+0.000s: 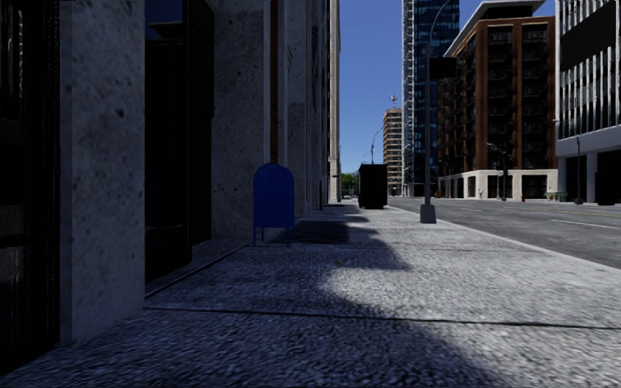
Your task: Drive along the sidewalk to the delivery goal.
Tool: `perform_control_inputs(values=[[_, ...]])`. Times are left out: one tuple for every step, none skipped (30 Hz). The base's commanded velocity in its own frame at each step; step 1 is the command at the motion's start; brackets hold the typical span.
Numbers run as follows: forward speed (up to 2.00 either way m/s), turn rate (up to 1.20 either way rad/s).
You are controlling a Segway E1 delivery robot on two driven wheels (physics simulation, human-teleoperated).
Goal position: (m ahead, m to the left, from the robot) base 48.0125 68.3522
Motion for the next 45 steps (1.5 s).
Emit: perform_control_inputs(values=[[2.0, -0.14], [2.0, -0.14], [2.0, -0.2], [2.0, -0.25], [2.0, -0.27], [2.0, -0.29], [2.0, -0.31], [2.0, -0.31], [2.0, -0.32], [2.0, -0.32], [2.0, -0.32], [2.0, -0.32], [2.0, -0.32], [2.0, -0.32], [2.0, -0.32], [2.0, -0.32], [2.0, -0.32], [2.0, -0.32], [2.0, -0.32], [2.0, -0.32], [2.0, -0.32], [2.0, -0.17], [2.0, 0.0], [2.0, 0.0], [2.0, 0.0], [2.0, 0.0], [2.0, 0.0], [2.0, 0.0], [2.0, 0.0], [2.0, 0.0], [2.0, 0.0], [2.0, 0.0], [2.0, 0.0], [2.0, 0.0], [2.0, 0.0], [2.0, 0.0], [2.0, 0.0], [2.0, 0.0], [2.0, 0.0], [2.0, 0.0], [2.0, 0.0], [2.0, 0.0], [2.0, 0.0], [2.0, 0.0], [2.0, 0.0]])
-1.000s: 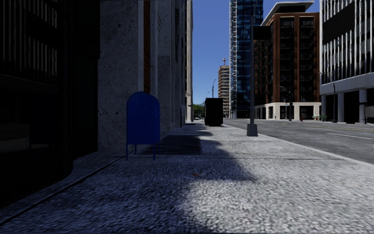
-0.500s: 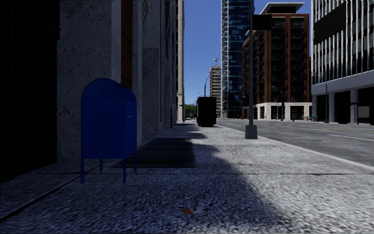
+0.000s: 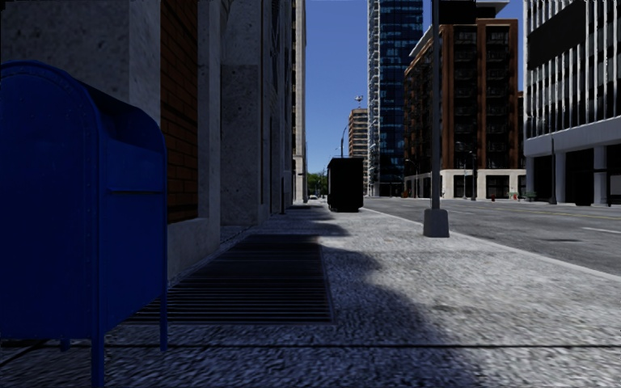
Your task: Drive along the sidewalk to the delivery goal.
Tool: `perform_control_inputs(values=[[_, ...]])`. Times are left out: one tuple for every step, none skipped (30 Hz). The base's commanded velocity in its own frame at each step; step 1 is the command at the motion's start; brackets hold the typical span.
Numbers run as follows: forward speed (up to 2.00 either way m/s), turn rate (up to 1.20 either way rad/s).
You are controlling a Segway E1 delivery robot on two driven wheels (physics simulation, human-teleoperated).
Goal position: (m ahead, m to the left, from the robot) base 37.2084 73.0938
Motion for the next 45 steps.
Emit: perform_control_inputs(values=[[2.0, 0.0], [2.0, 0.0], [2.0, 0.0], [2.0, 0.0], [2.0, 0.0], [2.0, 0.0], [2.0, 0.0], [2.0, 0.0], [2.0, 0.0], [2.0, 0.0], [2.0, 0.0], [2.0, 0.0], [2.0, 0.0], [2.0, 0.0], [2.0, 0.0], [2.0, 0.0], [2.0, 0.0], [2.0, 0.0], [2.0, 0.0], [2.0, 0.0], [2.0, 0.0], [2.0, 0.0], [2.0, 0.0], [2.0, 0.0], [2.0, 0.0], [2.0, 0.0], [2.0, 0.0], [2.0, 0.0], [2.0, 0.0], [2.0, 0.0], [2.0, 0.0], [2.0, 0.0], [2.0, 0.0], [2.0, 0.0], [2.0, 0.0], [2.0, 0.0], [2.0, 0.0], [2.0, 0.0], [2.0, 0.0], [2.0, 0.0], [2.0, 0.0], [2.0, 0.0], [2.0, 0.0], [2.0, 0.0], [2.0, 0.0]])
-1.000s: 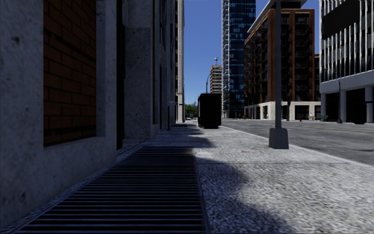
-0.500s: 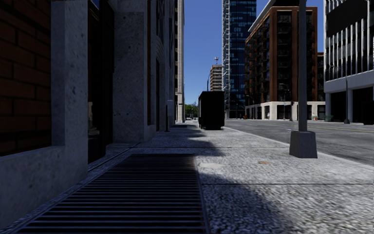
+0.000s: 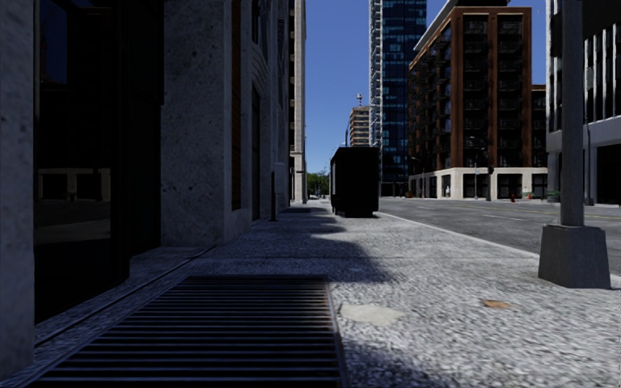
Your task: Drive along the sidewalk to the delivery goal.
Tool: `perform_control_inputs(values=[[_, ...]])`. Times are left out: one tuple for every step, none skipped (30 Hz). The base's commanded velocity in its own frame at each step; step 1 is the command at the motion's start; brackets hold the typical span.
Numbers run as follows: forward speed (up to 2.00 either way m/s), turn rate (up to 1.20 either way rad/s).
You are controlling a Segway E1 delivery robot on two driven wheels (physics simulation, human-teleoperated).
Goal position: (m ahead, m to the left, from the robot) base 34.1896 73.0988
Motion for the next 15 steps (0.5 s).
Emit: perform_control_inputs(values=[[2.0, 0.0], [2.0, 0.0], [2.0, 0.0], [2.0, 0.0], [2.0, 0.0], [2.0, 0.0], [2.0, 0.0], [2.0, 0.0], [2.0, 0.0], [2.0, 0.0], [2.0, 0.0], [2.0, 0.0], [2.0, 0.0], [2.0, 0.0], [2.0, 0.0]])
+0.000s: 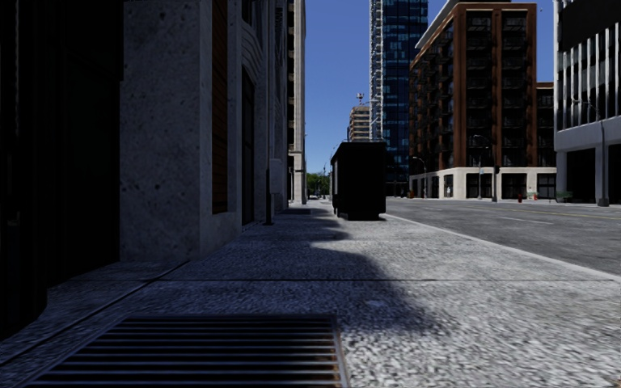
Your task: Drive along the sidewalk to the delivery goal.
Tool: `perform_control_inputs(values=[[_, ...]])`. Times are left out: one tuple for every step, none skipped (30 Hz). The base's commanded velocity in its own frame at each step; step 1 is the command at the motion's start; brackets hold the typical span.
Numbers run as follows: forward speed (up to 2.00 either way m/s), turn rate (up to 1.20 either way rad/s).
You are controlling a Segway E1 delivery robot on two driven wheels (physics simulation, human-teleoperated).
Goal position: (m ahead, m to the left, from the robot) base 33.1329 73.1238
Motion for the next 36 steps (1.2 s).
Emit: perform_control_inputs(values=[[2.0, 0.0], [2.0, 0.0], [2.0, 0.0], [2.0, 0.0], [2.0, 0.0], [2.0, 0.0], [2.0, 0.0], [2.0, 0.0], [2.0, 0.0], [2.0, 0.0], [2.0, 0.0], [2.0, 0.0], [2.0, 0.0], [2.0, 0.0], [2.0, 0.0], [2.0, 0.0], [2.0, 0.0], [2.0, 0.0], [2.0, 0.0], [2.0, 0.0], [2.0, 0.0], [2.0, 0.0], [2.0, 0.0], [2.0, 0.0], [2.0, 0.0], [2.0, 0.0], [2.0, 0.0], [2.0, 0.0], [2.0, 0.0], [2.0, 0.0], [2.0, 0.0], [2.0, 0.0], [2.0, 0.0], [2.0, 0.0], [2.0, 0.0], [2.0, 0.0]])
